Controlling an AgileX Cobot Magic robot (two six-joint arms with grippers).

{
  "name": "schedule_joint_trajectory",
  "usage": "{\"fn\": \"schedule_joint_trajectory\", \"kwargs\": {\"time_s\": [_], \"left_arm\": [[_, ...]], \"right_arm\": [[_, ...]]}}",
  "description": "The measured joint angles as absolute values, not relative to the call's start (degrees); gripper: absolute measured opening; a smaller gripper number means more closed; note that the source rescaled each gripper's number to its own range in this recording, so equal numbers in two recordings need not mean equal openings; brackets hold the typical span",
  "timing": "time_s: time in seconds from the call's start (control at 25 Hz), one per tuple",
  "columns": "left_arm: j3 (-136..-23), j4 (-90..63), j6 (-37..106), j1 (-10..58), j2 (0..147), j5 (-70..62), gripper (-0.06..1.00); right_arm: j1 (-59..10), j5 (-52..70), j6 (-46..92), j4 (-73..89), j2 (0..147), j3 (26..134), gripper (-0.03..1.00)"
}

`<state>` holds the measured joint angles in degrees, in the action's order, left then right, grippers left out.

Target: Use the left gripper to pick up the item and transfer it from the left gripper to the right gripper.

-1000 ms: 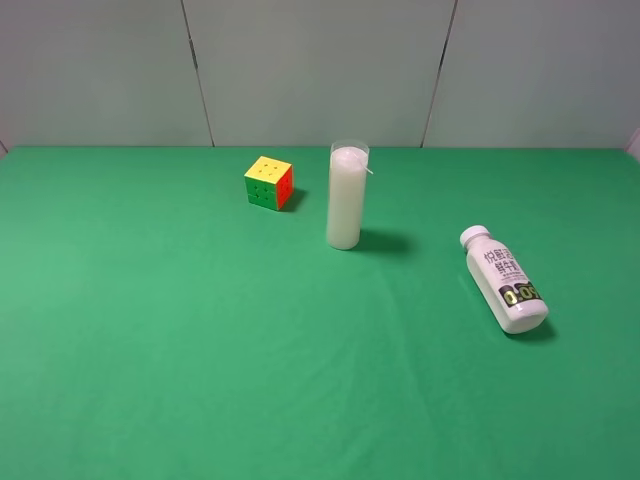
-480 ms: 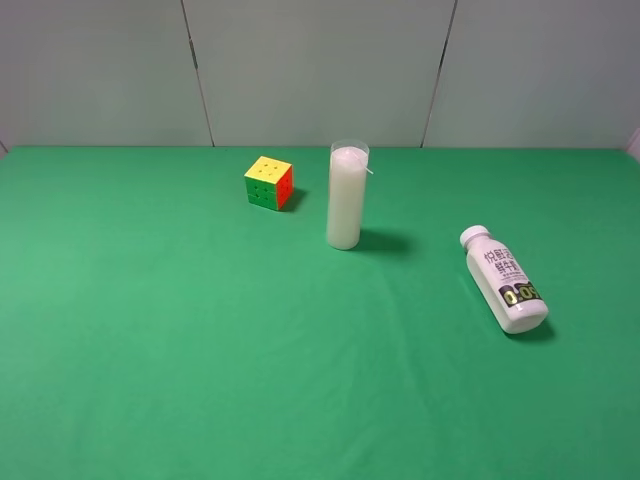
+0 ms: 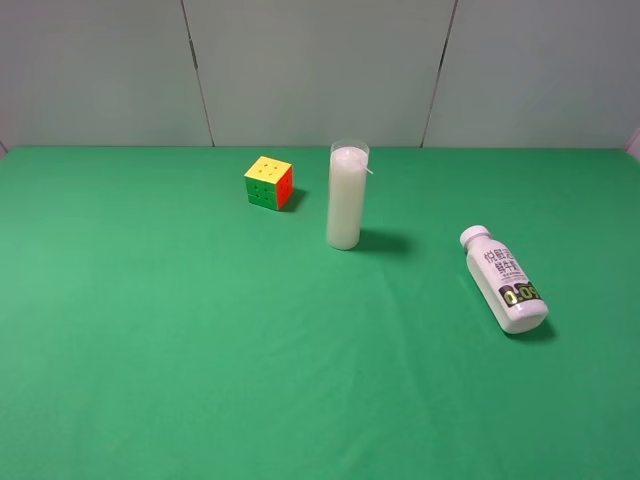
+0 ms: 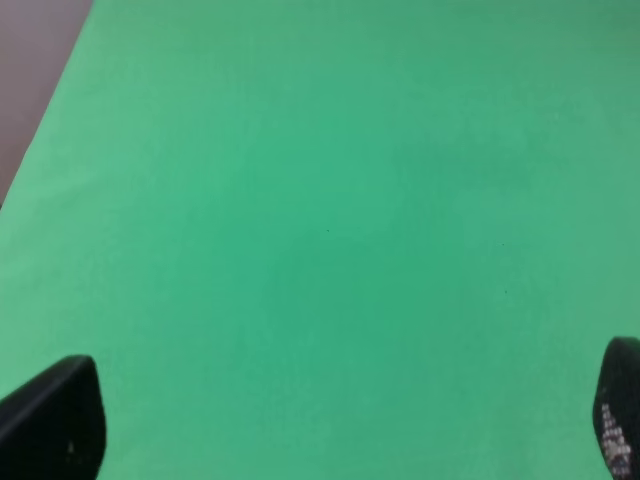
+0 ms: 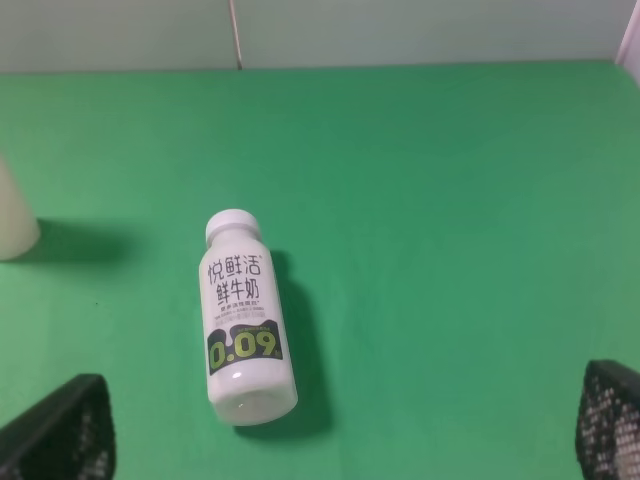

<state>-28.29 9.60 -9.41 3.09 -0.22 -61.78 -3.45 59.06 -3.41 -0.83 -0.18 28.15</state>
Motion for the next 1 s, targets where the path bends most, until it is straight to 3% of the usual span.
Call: {"fn": "schedule_joint_trajectory", "kwargs": {"time_s": [1.0], "left_arm": [[-28.3, 9.6, -9.4, 3.1, -0.2, -61.8, 0.94]], "right_arm": [[-3.5, 58.9, -3.4, -0.8, -0.2, 28.1, 1.0]]}}
